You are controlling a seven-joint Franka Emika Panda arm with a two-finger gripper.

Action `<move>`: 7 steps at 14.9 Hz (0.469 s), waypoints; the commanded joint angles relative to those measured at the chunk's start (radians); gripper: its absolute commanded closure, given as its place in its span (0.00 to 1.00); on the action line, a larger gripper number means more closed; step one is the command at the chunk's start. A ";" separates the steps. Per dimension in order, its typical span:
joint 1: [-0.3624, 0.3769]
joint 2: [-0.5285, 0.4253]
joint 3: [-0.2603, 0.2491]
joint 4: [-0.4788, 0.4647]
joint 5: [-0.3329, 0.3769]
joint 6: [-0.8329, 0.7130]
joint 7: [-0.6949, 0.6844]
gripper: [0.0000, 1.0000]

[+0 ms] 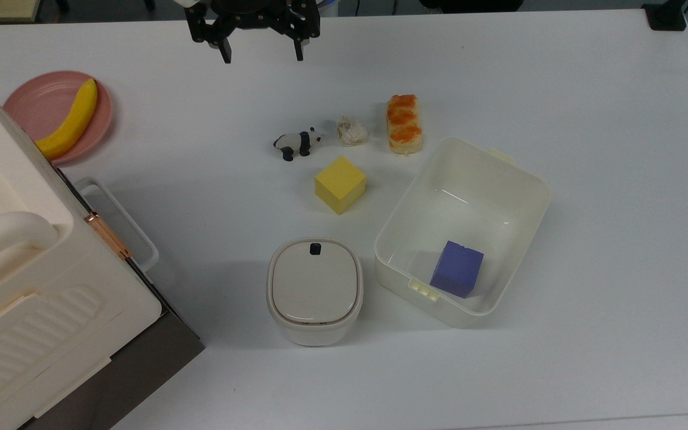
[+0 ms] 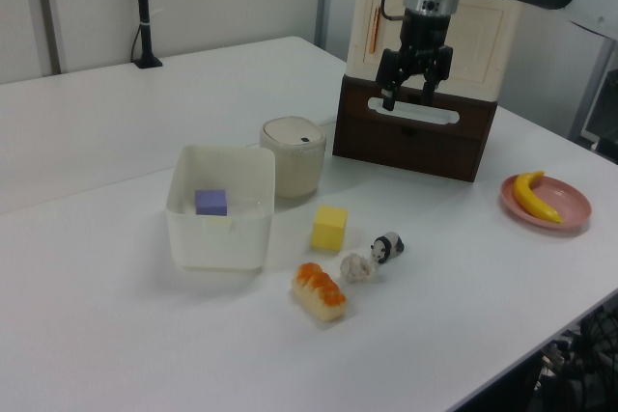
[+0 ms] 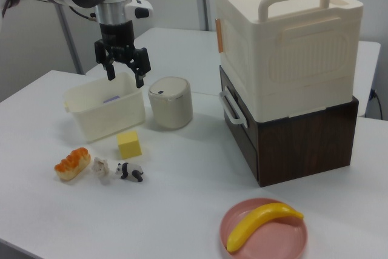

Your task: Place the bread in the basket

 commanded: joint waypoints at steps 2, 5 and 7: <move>-0.004 -0.013 -0.009 0.003 0.022 -0.018 -0.016 0.00; 0.001 -0.014 -0.008 0.003 0.023 -0.020 -0.014 0.00; 0.001 -0.014 -0.005 0.001 0.022 -0.020 -0.014 0.00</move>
